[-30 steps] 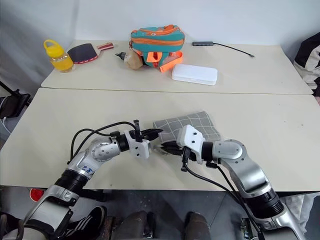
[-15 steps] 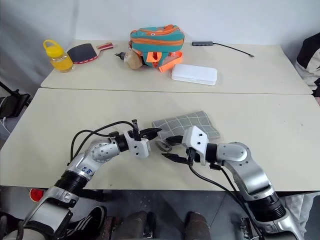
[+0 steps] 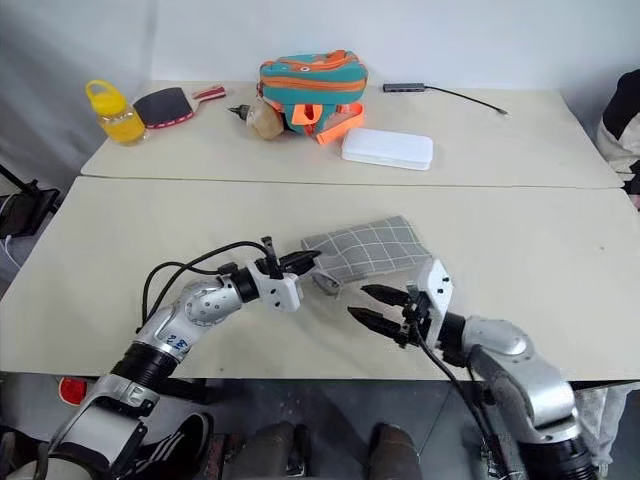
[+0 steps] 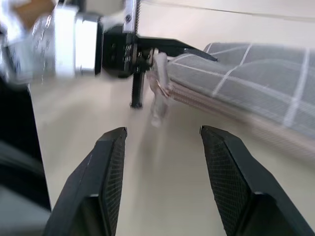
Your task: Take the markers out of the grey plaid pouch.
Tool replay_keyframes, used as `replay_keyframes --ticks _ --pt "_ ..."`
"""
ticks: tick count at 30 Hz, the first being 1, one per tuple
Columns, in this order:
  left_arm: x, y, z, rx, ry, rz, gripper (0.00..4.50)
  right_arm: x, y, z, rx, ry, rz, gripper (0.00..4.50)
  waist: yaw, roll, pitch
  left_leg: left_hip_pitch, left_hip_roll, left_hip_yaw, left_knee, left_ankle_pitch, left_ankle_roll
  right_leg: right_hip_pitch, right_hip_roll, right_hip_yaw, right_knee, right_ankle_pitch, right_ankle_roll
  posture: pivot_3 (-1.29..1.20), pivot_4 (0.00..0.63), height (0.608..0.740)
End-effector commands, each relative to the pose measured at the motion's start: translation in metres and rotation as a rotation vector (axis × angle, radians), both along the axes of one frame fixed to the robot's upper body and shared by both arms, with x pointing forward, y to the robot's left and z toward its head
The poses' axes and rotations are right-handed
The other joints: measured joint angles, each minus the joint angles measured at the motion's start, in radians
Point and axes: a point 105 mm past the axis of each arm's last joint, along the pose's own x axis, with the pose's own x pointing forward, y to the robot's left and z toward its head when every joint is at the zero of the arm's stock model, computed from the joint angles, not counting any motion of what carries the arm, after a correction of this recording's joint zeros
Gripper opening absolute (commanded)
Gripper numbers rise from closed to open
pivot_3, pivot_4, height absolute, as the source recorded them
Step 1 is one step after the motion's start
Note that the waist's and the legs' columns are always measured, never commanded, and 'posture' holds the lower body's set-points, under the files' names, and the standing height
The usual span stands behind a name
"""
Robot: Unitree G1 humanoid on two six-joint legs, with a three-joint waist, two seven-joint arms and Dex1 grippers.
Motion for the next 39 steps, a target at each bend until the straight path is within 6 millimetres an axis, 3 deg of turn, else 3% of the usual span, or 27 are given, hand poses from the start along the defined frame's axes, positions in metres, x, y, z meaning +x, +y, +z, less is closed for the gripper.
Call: replay_keyframes --ticks 1,4,9,17,20,25,34,39 --pt "0.001 0.000 0.008 -0.011 -0.029 0.007 0.00 0.000 0.009 0.007 0.060 0.020 -0.037 2.47 0.000 0.000 0.000 0.000 0.000 0.000 0.000 0.000 0.000 0.000 0.000 0.000 0.000 0.000 0.000 0.00 0.150 0.740" --pt "0.000 -0.001 0.007 -0.006 -0.030 0.002 0.00 0.003 0.024 0.009 0.155 0.053 -0.057 2.47 0.000 0.000 0.000 0.000 0.000 0.000 -0.001 0.000 0.000 -0.001 0.000 0.000 0.000 0.000 0.000 0.00 0.150 0.740" --pt "0.000 -0.001 0.007 -0.006 -0.031 0.001 0.00 0.004 0.040 0.002 0.171 0.095 -0.054 2.47 0.000 0.000 0.000 0.000 0.000 0.000 -0.001 0.000 0.000 -0.001 0.000 0.000 0.001 0.000 0.000 0.00 0.150 0.740" --pt "-0.001 -0.002 0.007 -0.004 -0.031 -0.002 0.00 0.013 0.041 0.005 0.240 0.114 -0.096 2.47 -0.001 0.000 0.000 0.000 -0.001 0.000 -0.002 0.000 0.000 -0.001 0.000 0.000 0.001 0.000 0.000 0.00 0.150 0.740" --pt "-0.002 -0.003 0.007 -0.003 -0.031 -0.004 0.00 0.013 0.042 0.003 0.233 0.118 -0.096 1.87 -0.001 0.000 0.000 0.000 -0.001 0.000 -0.002 0.000 0.000 -0.001 0.000 0.000 0.001 0.000 0.000 0.00 0.150 0.740" --pt "-0.002 -0.003 0.008 -0.006 -0.032 -0.001 0.00 0.010 0.042 0.000 0.212 0.119 -0.081 0.12 -0.001 0.000 0.000 0.000 -0.001 0.000 -0.003 0.000 0.000 -0.003 0.000 0.000 0.001 0.000 0.000 0.00 0.150 0.740" --pt "0.006 0.017 0.012 0.001 -0.040 0.040 0.00 -0.007 0.025 -0.001 0.137 0.094 0.037 0.02 -0.002 0.000 0.000 -0.001 -0.001 0.001 -0.004 0.000 0.000 -0.004 0.000 0.000 0.001 0.000 0.000 0.00 0.150 0.740" --pt "0.007 0.029 0.013 -0.011 -0.024 0.043 0.00 0.005 -0.001 -0.009 -0.037 0.011 0.028 0.02 -0.004 0.000 0.000 -0.001 0.000 0.002 -0.004 0.000 0.000 -0.004 0.000 0.001 0.001 0.000 0.000 0.00 0.150 0.740"
